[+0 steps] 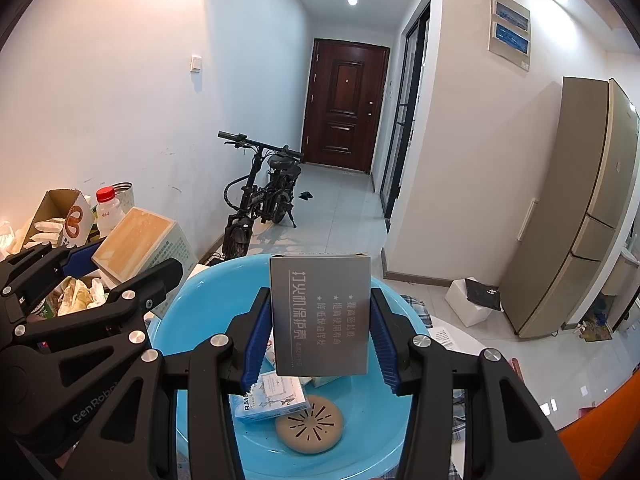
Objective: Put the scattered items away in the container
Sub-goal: 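Hold the tan box and grey box above the basin with both grippers, then open the right gripper to drop the grey card box into the basin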
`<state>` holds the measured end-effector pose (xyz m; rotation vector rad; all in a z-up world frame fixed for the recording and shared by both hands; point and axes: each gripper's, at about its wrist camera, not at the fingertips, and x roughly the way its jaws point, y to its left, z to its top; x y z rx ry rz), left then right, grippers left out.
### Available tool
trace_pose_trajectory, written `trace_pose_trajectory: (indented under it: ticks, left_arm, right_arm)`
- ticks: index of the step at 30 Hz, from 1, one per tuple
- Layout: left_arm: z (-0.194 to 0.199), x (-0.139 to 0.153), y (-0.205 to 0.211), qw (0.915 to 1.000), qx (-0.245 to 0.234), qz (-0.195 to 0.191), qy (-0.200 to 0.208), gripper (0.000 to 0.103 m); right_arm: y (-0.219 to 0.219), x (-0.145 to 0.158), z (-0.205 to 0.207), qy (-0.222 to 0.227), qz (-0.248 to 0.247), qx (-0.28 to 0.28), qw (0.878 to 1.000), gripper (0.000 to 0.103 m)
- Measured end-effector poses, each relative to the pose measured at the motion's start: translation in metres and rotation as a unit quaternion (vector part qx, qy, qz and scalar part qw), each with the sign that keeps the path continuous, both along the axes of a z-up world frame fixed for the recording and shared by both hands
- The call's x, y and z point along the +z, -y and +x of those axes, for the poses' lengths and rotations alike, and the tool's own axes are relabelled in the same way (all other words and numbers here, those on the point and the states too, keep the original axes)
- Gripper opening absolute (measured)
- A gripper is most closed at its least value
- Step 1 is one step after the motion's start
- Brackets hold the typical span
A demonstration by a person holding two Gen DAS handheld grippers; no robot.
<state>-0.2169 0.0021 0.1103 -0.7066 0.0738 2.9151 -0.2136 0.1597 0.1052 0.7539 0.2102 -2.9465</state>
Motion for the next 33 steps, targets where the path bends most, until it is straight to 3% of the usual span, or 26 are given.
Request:
trace_pose_trajectory:
  ticks: [33]
  left_arm:
    - [-0.0023,-0.0008,0.0032,1.0000,0.003,0.000,0.003,0.049]
  right_arm:
    - [0.0050,-0.0006,0.0029,0.002,0.006,0.000,1.000,0.050]
